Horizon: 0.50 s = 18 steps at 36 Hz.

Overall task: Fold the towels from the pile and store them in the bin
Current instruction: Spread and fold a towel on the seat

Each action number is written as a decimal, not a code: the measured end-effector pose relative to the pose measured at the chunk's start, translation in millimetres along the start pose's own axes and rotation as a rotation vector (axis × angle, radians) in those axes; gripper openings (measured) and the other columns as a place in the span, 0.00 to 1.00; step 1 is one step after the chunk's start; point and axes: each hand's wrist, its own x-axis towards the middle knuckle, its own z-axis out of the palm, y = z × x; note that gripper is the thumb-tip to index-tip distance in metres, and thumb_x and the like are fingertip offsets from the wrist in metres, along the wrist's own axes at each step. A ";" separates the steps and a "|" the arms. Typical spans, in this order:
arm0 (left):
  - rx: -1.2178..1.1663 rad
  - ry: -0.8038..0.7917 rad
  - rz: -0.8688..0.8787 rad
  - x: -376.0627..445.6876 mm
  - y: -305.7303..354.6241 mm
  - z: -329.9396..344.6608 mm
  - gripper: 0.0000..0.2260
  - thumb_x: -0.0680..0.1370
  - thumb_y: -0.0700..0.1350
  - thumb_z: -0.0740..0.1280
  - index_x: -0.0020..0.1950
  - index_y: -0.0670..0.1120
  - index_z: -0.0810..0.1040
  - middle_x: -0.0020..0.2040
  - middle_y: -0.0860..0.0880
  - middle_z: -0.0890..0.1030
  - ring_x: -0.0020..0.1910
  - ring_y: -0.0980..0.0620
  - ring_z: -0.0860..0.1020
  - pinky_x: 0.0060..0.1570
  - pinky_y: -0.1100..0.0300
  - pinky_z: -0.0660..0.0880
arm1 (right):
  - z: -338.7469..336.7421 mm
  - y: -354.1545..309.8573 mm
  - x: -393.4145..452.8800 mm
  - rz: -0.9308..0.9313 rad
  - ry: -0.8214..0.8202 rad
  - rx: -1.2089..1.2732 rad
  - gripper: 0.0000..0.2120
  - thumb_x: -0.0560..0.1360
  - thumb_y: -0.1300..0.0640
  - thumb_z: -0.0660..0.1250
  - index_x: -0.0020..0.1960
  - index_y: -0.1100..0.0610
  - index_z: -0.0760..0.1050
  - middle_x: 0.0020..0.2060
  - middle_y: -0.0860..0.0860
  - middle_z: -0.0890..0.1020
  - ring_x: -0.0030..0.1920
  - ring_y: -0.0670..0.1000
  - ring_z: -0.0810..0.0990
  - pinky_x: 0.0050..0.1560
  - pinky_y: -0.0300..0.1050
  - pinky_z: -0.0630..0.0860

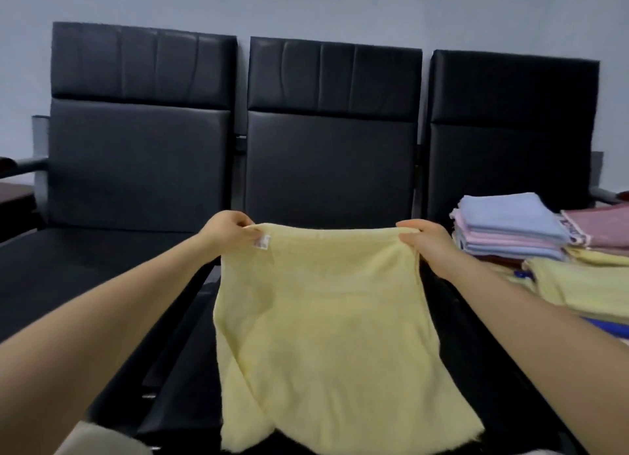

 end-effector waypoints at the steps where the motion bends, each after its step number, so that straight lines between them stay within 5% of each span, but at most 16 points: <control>1: 0.043 0.001 0.006 7.7 -8.0 11.3 0.07 0.75 0.48 0.69 0.43 0.46 0.81 0.41 0.50 0.80 0.41 0.51 0.77 0.38 0.58 0.73 | 3.1 13.3 6.9 0.015 0.005 -0.024 0.14 0.76 0.65 0.65 0.60 0.57 0.78 0.58 0.55 0.80 0.57 0.53 0.78 0.54 0.46 0.75; 6: 0.186 0.020 0.080 33.2 -26.4 40.2 0.06 0.76 0.47 0.67 0.46 0.45 0.80 0.43 0.49 0.81 0.45 0.49 0.78 0.43 0.52 0.76 | 13.7 43.2 30.7 -0.002 0.061 -0.108 0.17 0.75 0.65 0.65 0.64 0.57 0.77 0.58 0.52 0.78 0.57 0.52 0.77 0.54 0.44 0.75; 11: 0.204 0.101 0.058 68.8 -35.5 67.4 0.07 0.76 0.47 0.66 0.52 0.46 0.79 0.46 0.50 0.79 0.44 0.50 0.77 0.44 0.51 0.77 | 31.8 64.5 64.3 -0.030 0.161 -0.180 0.21 0.77 0.67 0.60 0.68 0.56 0.72 0.58 0.54 0.78 0.46 0.47 0.75 0.39 0.35 0.69; 15: 0.315 0.158 -0.011 86.9 -51.4 90.0 0.15 0.80 0.47 0.61 0.66 0.47 0.73 0.61 0.44 0.72 0.59 0.44 0.72 0.51 0.49 0.75 | 51.6 83.0 84.5 0.035 0.278 -0.366 0.27 0.77 0.67 0.58 0.76 0.57 0.62 0.67 0.60 0.70 0.63 0.60 0.72 0.57 0.50 0.72; 18: 0.352 0.146 -0.082 86.4 -58.7 101.2 0.17 0.81 0.49 0.60 0.69 0.46 0.69 0.65 0.42 0.69 0.65 0.42 0.67 0.58 0.47 0.71 | 61.2 92.2 81.6 0.096 0.273 -0.518 0.26 0.78 0.63 0.60 0.76 0.57 0.61 0.68 0.62 0.68 0.68 0.63 0.67 0.63 0.55 0.70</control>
